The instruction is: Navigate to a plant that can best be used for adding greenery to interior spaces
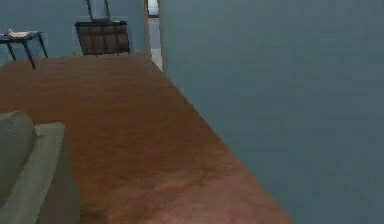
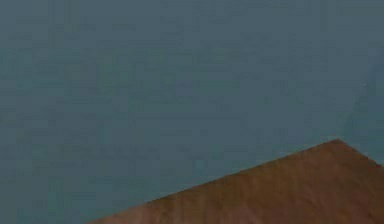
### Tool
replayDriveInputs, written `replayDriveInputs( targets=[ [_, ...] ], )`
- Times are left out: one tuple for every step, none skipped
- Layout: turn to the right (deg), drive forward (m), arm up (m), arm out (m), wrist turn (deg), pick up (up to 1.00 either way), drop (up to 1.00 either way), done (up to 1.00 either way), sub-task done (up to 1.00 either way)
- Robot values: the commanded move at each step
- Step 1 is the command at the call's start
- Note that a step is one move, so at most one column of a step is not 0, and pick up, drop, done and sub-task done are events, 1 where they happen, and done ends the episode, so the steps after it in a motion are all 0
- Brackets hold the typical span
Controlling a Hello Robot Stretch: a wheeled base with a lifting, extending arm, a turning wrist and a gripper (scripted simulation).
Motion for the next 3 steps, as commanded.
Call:
replayDriveInputs(
  targets=[
    [0.0, 0.35, 0.0, 0.0, 0.0, 0.0, 0.0, 0.0, 0.0],
    [-18.0, 0.0, 0.0, 0.0, 0.0, 0.0, 0.0, 0.0, 0.0],
    [0.0, 1.0, 0.0, 0.0, 0.0, 0.0, 0.0, 0.0, 0.0]
  ],
)
